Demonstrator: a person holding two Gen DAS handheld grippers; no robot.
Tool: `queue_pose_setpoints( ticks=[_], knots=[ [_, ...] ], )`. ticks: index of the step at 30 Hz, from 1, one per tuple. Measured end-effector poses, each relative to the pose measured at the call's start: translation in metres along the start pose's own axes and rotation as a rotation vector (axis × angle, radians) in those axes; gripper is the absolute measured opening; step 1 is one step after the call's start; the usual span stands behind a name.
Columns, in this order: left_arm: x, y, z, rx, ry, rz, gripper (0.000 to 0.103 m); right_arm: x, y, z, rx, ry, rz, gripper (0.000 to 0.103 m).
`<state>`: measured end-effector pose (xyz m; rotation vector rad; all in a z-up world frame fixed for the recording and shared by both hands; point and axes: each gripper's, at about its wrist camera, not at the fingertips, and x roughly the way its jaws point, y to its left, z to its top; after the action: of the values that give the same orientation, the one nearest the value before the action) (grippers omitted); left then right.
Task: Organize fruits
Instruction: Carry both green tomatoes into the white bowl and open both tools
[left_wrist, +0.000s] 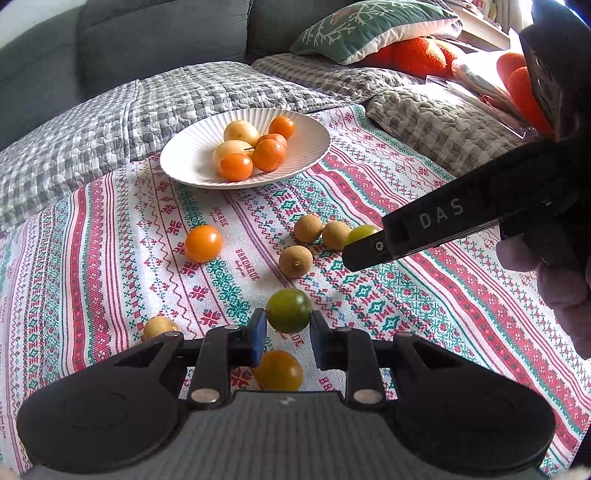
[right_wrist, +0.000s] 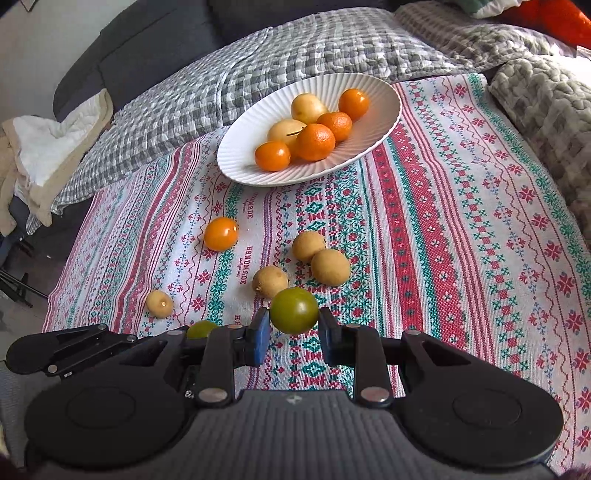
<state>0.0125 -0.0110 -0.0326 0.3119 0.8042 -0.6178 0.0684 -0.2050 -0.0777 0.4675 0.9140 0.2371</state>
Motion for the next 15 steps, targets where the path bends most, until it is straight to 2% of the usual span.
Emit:
queue_pose_setpoints(
  ticks=[7, 15],
  knots=[
    [0.001, 0.011, 0.023, -0.086, -0.046, -0.005, 0.019, -0.013, -0.015, 0.012, 0.101, -0.062, 0.062, 0.025],
    [0.016, 0.023, 0.069, -0.075, -0.091, 0.028, 0.019, -0.012, -0.040, 0.040, 0.188, -0.145, 0.129, 0.025]
  ],
)
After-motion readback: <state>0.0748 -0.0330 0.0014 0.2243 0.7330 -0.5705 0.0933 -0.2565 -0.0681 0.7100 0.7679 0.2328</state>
